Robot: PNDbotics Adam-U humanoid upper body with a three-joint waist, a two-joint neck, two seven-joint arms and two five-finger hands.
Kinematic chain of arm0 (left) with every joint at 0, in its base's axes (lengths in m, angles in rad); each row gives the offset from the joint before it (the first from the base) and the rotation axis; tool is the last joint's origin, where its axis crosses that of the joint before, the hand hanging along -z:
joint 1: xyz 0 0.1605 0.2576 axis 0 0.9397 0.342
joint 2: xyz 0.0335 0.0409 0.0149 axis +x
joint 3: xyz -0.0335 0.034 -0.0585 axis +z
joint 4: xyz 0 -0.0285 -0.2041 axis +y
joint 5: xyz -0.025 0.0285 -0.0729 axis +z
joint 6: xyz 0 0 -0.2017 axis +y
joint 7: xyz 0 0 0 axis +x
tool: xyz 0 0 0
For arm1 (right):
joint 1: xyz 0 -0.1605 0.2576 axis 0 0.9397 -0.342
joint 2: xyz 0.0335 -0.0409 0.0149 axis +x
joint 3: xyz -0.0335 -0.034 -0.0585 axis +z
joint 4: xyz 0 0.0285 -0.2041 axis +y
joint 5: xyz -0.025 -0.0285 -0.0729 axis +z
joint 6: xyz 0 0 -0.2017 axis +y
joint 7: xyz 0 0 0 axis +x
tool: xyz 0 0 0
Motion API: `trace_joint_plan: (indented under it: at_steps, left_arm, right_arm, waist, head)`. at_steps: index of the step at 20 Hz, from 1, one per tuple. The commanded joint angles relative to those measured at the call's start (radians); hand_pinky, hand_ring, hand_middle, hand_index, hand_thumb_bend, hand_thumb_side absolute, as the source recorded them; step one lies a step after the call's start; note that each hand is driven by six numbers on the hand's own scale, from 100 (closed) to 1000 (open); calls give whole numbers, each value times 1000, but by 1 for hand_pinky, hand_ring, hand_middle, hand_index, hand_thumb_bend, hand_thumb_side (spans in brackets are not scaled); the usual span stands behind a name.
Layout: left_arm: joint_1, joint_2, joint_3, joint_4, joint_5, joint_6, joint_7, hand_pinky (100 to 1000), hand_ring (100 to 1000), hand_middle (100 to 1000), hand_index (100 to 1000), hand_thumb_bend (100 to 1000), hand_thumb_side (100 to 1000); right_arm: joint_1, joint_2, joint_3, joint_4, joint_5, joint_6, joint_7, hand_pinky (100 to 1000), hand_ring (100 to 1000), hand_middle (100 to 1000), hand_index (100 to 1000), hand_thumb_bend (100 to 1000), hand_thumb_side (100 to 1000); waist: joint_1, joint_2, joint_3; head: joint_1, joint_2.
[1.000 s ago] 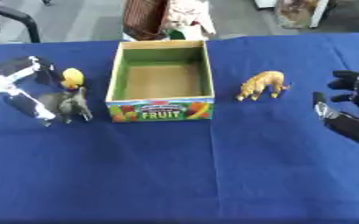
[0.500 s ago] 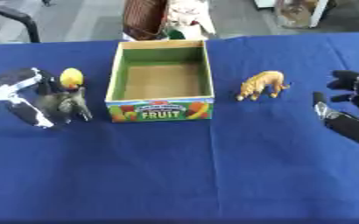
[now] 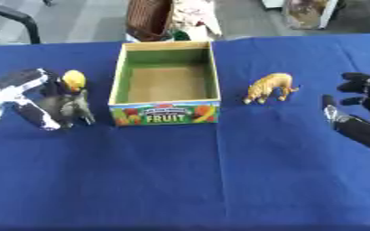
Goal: Pick up objects on the table and place them in the box.
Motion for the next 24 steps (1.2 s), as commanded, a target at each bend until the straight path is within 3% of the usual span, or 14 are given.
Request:
trace_joint_plan:
  at_steps: [1,14,15,19,22,24]
  left_arm:
    - [-27,16,0,3,-17,-1,-7,630,581,581,721,830,187]
    - [-32,-1,-8,16,-40,-8,-36,590,512,490,664,805,218]
    - [-32,-1,-7,16,-44,-6,-33,574,490,466,641,773,228]
    - [-32,-3,-2,14,-57,15,6,478,346,306,522,466,237]
    - [-30,-4,3,10,-62,31,38,407,248,203,444,329,224]
    - [-28,-3,5,6,-60,40,53,364,195,150,404,287,220]
  right_arm:
    - [-9,-17,-5,-9,3,-3,4,619,739,592,783,256,103]
    - [-8,-16,-6,-10,3,-3,5,620,739,592,782,252,104]
    - [-8,-16,-6,-10,2,-3,5,620,739,592,781,251,105]
    - [-8,-16,-6,-10,2,-3,6,619,739,592,780,250,105]
    - [-8,-16,-7,-10,2,-3,6,620,739,592,778,250,105]
    - [-8,-15,-7,-10,2,-3,6,619,739,592,778,250,105]
  waist:
    - [-1,-13,-2]
    - [2,-13,-7]
    - [2,-13,-7]
    - [2,-13,-7]
    - [2,-13,-6]
    - [2,-13,-6]
  head:
    - [1,5]
    - [-2,7]
    - [-2,8]
    - [-3,8]
    - [-4,8]
    - [-4,7]
